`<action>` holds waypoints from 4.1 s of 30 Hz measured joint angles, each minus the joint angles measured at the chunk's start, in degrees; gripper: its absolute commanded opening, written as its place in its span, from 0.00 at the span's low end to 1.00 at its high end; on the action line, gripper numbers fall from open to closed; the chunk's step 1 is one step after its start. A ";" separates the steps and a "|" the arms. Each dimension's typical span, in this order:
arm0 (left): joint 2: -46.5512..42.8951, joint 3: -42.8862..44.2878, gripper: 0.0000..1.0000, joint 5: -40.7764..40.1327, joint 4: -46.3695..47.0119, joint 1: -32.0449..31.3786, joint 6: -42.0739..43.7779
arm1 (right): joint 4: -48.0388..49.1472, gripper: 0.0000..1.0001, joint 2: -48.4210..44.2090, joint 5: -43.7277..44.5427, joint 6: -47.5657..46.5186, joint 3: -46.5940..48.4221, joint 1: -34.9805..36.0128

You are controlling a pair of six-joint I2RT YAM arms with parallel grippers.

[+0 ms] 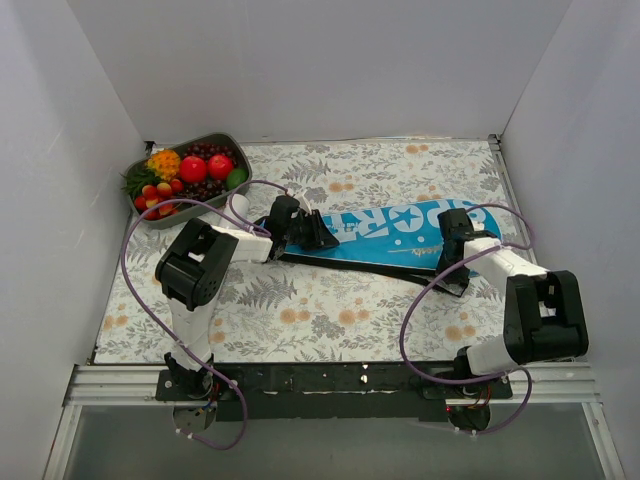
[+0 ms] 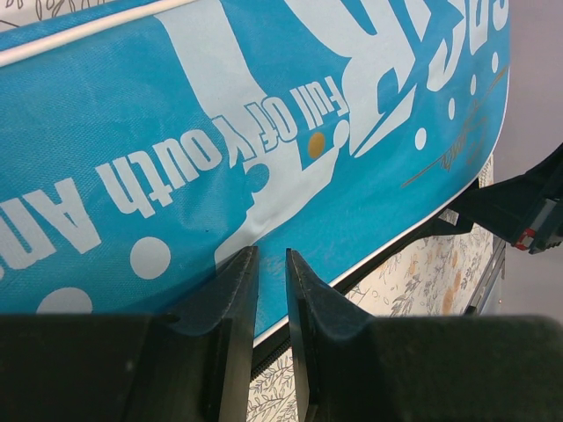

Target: Pack up the badminton gear

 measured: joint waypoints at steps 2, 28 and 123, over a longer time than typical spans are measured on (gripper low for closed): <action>0.00 -0.02 0.18 0.00 0.02 0.02 0.02 | -0.09 0.02 1.18 1.18 0.20 0.00 -0.11; 0.00 -0.74 0.18 0.20 0.83 0.04 0.02 | -0.37 0.39 0.26 3.89 -2.08 -0.92 -6.62; 8.28 27.19 0.76 -1.09 -33.33 -0.42 51.10 | 21.44 0.01 6.12 -18.91 -6.60 -0.09 13.81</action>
